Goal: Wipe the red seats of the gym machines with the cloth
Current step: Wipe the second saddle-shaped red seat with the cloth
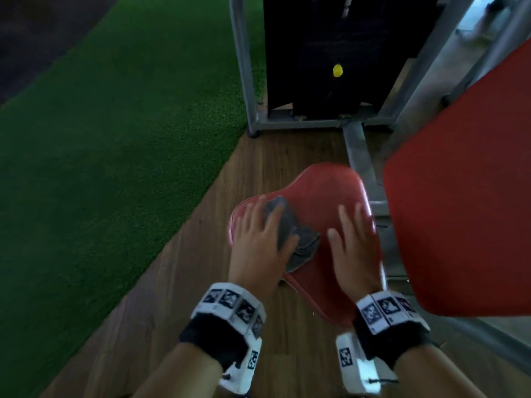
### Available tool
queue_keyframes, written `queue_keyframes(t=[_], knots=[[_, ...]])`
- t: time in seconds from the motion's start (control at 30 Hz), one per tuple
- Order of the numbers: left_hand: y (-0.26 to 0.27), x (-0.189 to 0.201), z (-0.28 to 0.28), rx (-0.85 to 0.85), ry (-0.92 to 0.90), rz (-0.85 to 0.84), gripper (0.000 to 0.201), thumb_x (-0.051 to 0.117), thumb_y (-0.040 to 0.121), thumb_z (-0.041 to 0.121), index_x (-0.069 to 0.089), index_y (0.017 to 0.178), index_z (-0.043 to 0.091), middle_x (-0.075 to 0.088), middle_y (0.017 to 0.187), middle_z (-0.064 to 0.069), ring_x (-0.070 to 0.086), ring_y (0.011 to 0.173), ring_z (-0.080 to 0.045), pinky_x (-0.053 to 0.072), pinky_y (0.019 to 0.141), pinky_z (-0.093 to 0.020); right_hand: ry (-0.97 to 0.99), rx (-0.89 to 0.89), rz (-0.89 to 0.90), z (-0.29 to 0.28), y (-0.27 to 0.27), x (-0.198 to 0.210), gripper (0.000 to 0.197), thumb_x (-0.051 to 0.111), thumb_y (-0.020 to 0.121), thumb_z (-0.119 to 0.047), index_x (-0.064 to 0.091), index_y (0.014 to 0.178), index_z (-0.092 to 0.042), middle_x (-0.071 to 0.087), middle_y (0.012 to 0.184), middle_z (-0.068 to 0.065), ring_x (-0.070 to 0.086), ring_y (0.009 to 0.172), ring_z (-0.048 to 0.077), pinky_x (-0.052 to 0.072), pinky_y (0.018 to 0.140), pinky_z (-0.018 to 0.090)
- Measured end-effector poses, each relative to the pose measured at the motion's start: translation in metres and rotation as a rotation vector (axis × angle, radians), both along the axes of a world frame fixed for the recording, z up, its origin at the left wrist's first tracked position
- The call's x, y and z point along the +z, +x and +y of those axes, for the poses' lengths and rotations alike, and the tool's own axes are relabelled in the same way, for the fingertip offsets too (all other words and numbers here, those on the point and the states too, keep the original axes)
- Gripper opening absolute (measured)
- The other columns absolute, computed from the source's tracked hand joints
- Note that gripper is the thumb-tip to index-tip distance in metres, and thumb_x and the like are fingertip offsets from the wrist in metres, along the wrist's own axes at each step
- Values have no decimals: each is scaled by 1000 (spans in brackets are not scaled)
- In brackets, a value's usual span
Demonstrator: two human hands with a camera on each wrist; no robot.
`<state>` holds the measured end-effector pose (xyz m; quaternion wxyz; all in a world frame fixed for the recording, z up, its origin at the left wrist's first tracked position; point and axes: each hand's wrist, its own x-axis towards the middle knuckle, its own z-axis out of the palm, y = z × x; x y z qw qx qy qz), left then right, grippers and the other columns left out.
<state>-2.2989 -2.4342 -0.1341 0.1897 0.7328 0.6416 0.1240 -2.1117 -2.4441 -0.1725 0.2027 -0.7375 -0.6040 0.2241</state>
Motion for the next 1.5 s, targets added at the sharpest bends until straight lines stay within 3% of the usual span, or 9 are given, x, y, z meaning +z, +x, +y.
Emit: queue_keyframes(t=[0.07, 0.2, 0.33, 0.53, 0.8, 1.0, 1.1, 1.2, 1.5], knots=[[23, -16, -2, -87, -24, 156, 72, 33, 93, 65, 22, 154, 28, 8, 163, -8, 4, 150, -30, 6, 121, -50, -148, -82, -4, -12, 18, -13, 60, 28, 100, -47, 14, 154, -24, 0, 162, 7, 0, 148, 31, 7, 118, 50], [37, -35, -3, -39, -33, 336, 74, 22, 92, 59, 23, 154, 19, 16, 161, -17, 16, 148, -38, 16, 118, -57, -256, -51, -104, -30, 18, -33, 68, 23, 99, -51, -3, 154, -22, -14, 161, 7, -10, 148, 24, -2, 118, 45], [16, -36, -12, -28, -5, 347, 70, 21, 94, 53, 23, 155, 19, 21, 159, -16, 20, 147, -33, 25, 117, -54, -285, -51, -131, -29, 17, -32, 72, 28, 99, -49, -11, 153, -23, -21, 159, 6, -14, 147, 23, -2, 118, 44], [-9, -36, -17, 26, -33, 314, 69, 35, 97, 48, 12, 156, 21, 10, 162, -15, 10, 149, -33, 21, 118, -55, -359, -6, -88, -26, 21, -31, 74, 25, 97, -52, -20, 150, -27, -31, 156, 2, -20, 146, 22, -2, 117, 46], [-10, -27, 38, 1, -135, 336, 65, 31, 100, 49, 11, 156, 24, 7, 161, -14, 7, 148, -35, 15, 118, -57, -416, 4, -72, -23, 20, -28, 76, 23, 96, -55, -25, 148, -28, -36, 153, 2, -24, 145, 22, 1, 117, 49], [5, -13, 98, 6, -302, 404, 65, 37, 94, 62, 27, 150, 30, 33, 149, -5, 35, 132, -34, 37, 103, -50, -510, 23, -93, -17, 22, -24, 78, 25, 97, -56, -38, 135, -32, -37, 153, 3, -25, 144, 25, 0, 118, 47], [27, -16, 123, -78, -420, 382, 79, 27, 86, 78, 23, 151, 32, 32, 150, -7, 34, 133, -35, 37, 104, -52, -494, 19, -114, -17, 22, -23, 78, 27, 97, -56, -35, 138, -31, -33, 155, 4, -23, 145, 25, 2, 118, 47], [44, -24, 134, -180, -422, 438, 72, 15, 89, 66, 18, 152, 34, 27, 152, -13, 34, 132, -39, 38, 104, -53, -488, 26, -77, -18, 23, -23, 78, 28, 97, -55, -27, 146, -30, -33, 155, 1, -24, 144, 23, -1, 117, 47], [-23, -6, 143, -109, -526, 132, 55, 53, 97, 44, 40, 148, 31, 48, 146, -3, 47, 131, -24, 37, 99, -30, -489, 20, -101, -16, 24, -21, 79, 27, 96, -57, -32, 142, -31, -32, 155, 5, -21, 145, 27, 4, 117, 49]])
